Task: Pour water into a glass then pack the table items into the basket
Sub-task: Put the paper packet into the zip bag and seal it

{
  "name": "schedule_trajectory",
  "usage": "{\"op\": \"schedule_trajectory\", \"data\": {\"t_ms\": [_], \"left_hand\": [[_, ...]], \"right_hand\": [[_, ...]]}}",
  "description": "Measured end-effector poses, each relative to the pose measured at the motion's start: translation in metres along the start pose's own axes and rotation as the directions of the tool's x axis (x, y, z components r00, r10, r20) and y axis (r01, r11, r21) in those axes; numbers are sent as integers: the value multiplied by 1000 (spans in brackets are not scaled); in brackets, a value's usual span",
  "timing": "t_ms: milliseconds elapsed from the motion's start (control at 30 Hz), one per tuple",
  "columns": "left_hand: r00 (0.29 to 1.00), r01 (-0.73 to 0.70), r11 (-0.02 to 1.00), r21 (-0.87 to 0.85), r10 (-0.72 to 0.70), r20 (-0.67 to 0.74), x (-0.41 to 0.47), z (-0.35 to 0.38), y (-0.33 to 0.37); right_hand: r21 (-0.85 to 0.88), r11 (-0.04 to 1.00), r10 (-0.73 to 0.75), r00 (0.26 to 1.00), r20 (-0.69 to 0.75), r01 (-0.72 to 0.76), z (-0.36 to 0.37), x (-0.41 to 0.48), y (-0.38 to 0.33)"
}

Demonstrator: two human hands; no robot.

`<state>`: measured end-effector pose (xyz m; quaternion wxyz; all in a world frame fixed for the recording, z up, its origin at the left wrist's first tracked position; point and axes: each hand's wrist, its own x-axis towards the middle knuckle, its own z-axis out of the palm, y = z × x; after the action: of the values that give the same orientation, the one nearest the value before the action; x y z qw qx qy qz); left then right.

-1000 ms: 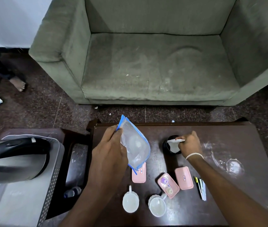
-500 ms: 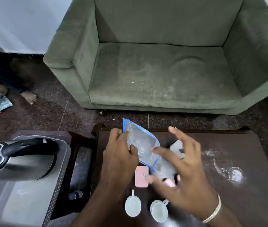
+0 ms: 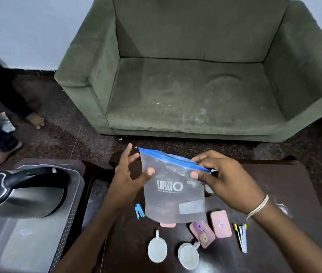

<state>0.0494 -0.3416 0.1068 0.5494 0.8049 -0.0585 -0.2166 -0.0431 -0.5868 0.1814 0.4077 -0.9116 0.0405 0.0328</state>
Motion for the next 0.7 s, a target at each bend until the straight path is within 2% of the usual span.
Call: {"op": "schedule_trajectory", "data": {"t_ms": [33, 100, 167, 200, 267, 367, 433, 500, 567, 633, 700], "left_hand": [[993, 20, 1000, -13, -19, 113, 4, -6, -7], [946, 92, 978, -185, -27, 324, 8, -10, -17], [896, 149, 945, -290, -4, 445, 6, -7, -21], [889, 151, 946, -286, -4, 457, 4, -3, -22], [918, 122, 953, -278, -2, 396, 2, 2, -24], [963, 89, 956, -280, -10, 269, 5, -2, -21], [965, 64, 960, -273, 10, 263, 8, -7, -16], [950, 35, 958, -285, 57, 307, 10, -8, -8], [927, 6, 947, -321, 114, 356, 11, -6, 4], [914, -18, 919, -393, 174, 366, 10, -5, 15], [898, -54, 896, -441, 237, 371, 9, -4, 23]], "right_hand": [[46, 999, 1, 1000, 23, -2, -7, 3, 1], [125, 992, 21, 1000, 19, -23, -17, 9, 3], [204, 978, 53, 999, -12, -50, -21, 16, 6], [253, 965, 71, 997, -17, -64, -23, 19, 8], [274, 959, 72, 997, 9, -71, -28, 26, 13], [70, 997, 13, 995, 100, -20, -50, 34, 20], [-87, 996, 5, 988, 156, 9, -68, 38, 24], [-140, 990, 29, 984, 174, -4, -79, 41, 28], [-38, 999, 26, 996, 90, -23, -83, 44, 32], [197, 980, 7, 997, -78, 9, -80, 44, 35], [506, 862, 91, 975, -202, 25, -68, 39, 37]]}}
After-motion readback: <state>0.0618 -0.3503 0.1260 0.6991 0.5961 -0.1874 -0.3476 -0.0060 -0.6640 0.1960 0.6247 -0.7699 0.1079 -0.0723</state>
